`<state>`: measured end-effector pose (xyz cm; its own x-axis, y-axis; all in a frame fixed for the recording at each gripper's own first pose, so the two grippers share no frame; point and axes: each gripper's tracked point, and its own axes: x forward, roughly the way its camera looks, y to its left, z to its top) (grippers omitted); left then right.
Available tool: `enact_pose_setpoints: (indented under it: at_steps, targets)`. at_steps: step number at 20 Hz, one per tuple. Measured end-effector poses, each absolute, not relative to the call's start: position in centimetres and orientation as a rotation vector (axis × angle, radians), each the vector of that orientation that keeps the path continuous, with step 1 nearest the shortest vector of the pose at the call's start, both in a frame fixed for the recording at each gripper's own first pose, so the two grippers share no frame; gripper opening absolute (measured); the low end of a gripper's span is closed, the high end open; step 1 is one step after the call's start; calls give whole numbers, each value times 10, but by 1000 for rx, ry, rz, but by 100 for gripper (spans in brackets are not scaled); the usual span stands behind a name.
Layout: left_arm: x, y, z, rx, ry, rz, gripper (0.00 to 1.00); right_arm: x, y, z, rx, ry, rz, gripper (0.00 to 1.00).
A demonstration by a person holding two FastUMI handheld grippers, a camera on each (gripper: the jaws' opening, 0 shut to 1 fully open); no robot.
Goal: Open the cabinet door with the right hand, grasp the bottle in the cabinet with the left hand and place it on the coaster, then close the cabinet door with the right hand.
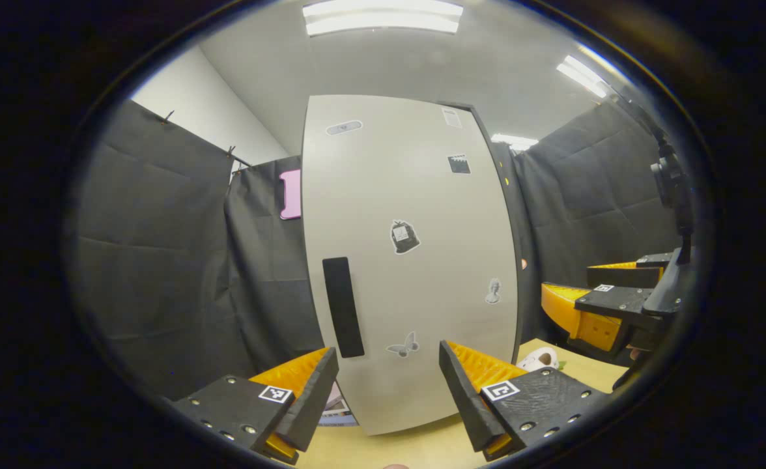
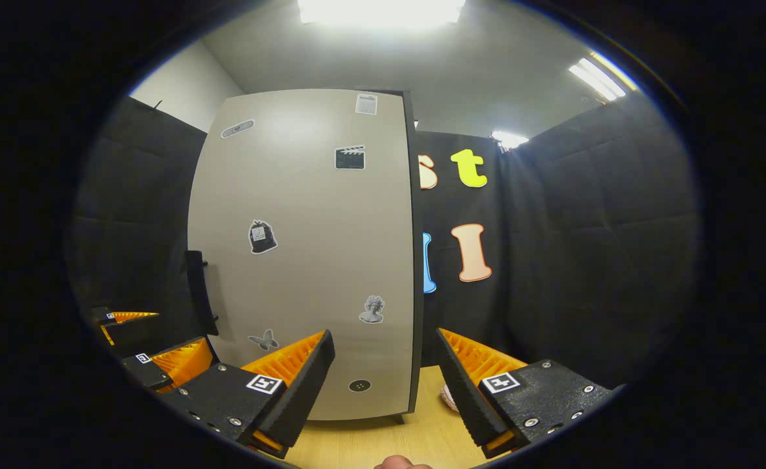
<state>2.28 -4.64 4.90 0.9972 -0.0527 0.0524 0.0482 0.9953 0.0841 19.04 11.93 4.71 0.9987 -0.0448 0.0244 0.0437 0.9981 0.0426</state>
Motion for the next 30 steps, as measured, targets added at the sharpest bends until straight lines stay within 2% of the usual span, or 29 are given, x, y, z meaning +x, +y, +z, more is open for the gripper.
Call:
enact_pose_setpoints:
  at_steps: [30]
  targets:
    - [56, -43, 81, 93, -108, -49, 89, 208, 112, 73, -15, -60, -56, 95]
